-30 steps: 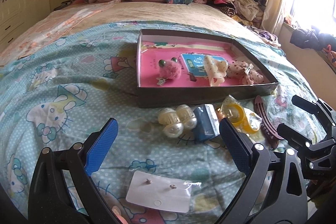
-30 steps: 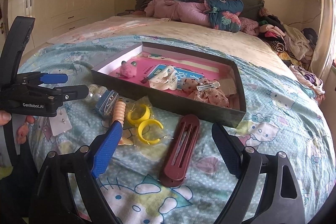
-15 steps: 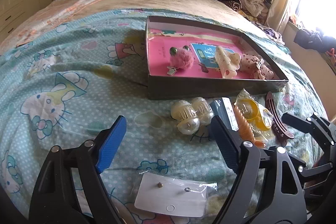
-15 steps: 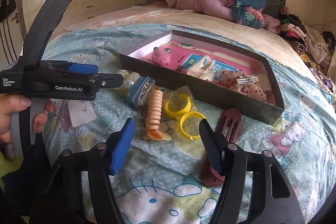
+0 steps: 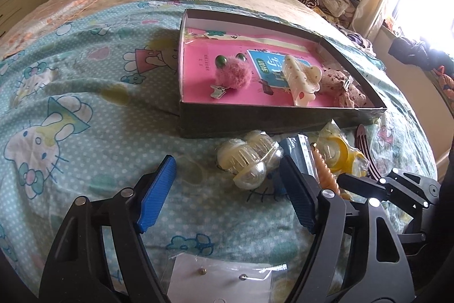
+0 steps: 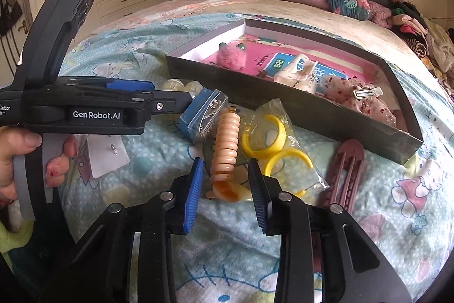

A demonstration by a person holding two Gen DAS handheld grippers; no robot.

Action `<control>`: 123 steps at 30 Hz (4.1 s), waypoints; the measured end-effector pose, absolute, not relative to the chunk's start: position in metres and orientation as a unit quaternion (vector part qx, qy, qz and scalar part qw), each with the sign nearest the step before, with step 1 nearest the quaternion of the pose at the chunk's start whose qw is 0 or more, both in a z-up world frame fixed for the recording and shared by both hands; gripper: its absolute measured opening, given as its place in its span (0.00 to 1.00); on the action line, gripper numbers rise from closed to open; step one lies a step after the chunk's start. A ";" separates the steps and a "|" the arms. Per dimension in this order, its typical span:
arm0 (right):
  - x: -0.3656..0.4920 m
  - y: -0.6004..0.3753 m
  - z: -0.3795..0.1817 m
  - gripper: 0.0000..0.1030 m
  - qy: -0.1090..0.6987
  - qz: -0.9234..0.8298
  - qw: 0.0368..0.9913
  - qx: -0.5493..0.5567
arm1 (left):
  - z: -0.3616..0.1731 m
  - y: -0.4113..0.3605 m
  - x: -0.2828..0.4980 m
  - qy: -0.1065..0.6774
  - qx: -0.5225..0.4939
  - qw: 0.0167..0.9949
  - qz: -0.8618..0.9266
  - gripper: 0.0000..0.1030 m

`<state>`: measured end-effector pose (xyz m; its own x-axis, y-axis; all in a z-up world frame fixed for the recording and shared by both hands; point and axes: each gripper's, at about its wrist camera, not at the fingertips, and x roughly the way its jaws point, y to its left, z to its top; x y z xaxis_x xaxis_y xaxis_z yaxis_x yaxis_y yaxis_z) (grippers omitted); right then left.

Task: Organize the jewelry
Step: 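Reach the right tool to the orange spiral hair tie while the left tool approaches the pearl clips, then grasp the orange spiral tie with the right tool while the left tool grasps the pearl clip bag, then carry the spiral tie and pearl clip bag over into the pink box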

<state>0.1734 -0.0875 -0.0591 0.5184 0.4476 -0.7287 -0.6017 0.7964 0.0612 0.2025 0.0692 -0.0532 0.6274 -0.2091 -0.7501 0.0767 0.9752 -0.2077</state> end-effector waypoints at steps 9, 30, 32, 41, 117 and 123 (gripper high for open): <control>0.183 -0.082 -0.069 0.19 0.397 0.306 0.861 -0.088 | -0.058 0.071 0.216 0.432 -0.093 0.891 -0.100 0.62; 0.169 -0.108 -0.056 0.17 0.391 0.303 0.867 -0.066 | -0.048 0.053 0.204 0.415 -0.076 0.898 -0.124 0.29; 0.167 -0.109 -0.053 0.17 0.389 0.303 0.868 -0.065 | -0.043 0.054 0.198 0.410 -0.076 0.901 -0.122 0.29; 0.162 -0.118 -0.040 0.17 0.376 0.298 0.875 -0.061 | -0.028 0.052 0.185 0.398 -0.082 0.906 -0.119 0.29; 0.312 -0.199 -0.025 0.17 0.355 0.159 0.920 -0.049 | -0.034 0.006 0.296 0.396 -0.059 0.910 -0.108 0.29; 0.326 -0.193 -0.029 0.17 0.357 0.155 0.919 -0.059 | -0.038 0.007 0.298 0.398 -0.060 0.909 -0.107 0.29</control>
<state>0.3258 -0.1934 -0.0285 0.6966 0.2428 -0.6751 -0.3272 0.9450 0.0022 0.2983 0.0069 -0.0383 0.6602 -0.2427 -0.7108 0.1475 0.9698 -0.1941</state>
